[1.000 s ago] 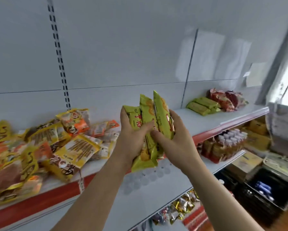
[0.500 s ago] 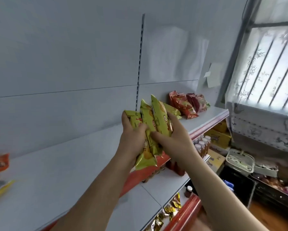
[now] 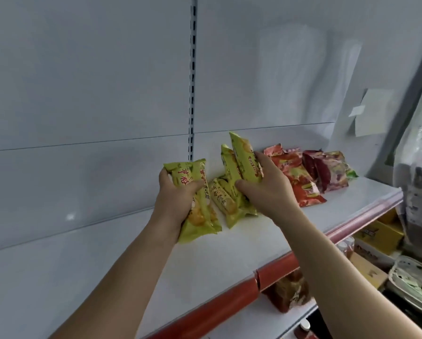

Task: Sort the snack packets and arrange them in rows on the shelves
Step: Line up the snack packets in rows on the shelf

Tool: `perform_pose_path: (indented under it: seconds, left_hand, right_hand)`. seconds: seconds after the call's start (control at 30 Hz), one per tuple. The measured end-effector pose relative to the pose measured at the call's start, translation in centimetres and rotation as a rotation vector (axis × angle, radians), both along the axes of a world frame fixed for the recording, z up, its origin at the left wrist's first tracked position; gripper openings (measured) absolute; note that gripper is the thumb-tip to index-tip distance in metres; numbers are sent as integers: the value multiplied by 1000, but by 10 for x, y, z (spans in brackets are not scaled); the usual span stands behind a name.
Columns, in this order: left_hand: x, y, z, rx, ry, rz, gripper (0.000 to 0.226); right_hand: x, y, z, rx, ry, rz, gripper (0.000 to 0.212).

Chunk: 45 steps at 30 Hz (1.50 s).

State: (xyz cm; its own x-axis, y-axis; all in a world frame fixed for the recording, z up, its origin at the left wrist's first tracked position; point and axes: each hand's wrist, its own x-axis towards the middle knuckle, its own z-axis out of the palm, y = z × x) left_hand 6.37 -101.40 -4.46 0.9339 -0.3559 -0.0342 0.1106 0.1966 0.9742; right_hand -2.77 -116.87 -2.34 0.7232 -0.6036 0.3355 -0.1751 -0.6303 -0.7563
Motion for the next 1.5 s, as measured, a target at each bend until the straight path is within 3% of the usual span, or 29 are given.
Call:
perform_pose_path:
  seconds: [0.2,0.37,0.43,0.57,0.73,0.87,1.03,1.17,1.27,1.5]
  left_hand:
    - [14,-50,-8,25,12,154,54]
    - [22,-71,-17,53,45,222,53]
    - [25,-78,-19,52,57,209,53]
    - [28,-90,-21,59,65,192,54]
    - [30,-97,-12,92,-12,221,52]
    - [27,-112,2,155,-66,211,64]
    - [34,-138,14,142,-56,202,63]
    - [39,-158,17,231,-53,250,74]
    - [41,-169,14,309,-67,304,76]
    - [46,-181,8,390,3,417,68]
  right_hand:
    - [61,-54,-10,-328,243,119,70]
    - [87,-65,-18,-436,419,149,39]
    - [89,-74,-16,-404,387,153,32]
    - [79,-101,-2,-294,238,104,54]
    - [67,-125,-2,-223,263,42,55]
    - [71,-124,-13,-256,300,33,58]
    - [78,-123,-21,-410,387,-30,38]
    - [79,-139,-22,-216,383,175,33]
    - [78,-152,-24,-186,314,225,34]
    - [80,-162,-28,-40,332,379,51]
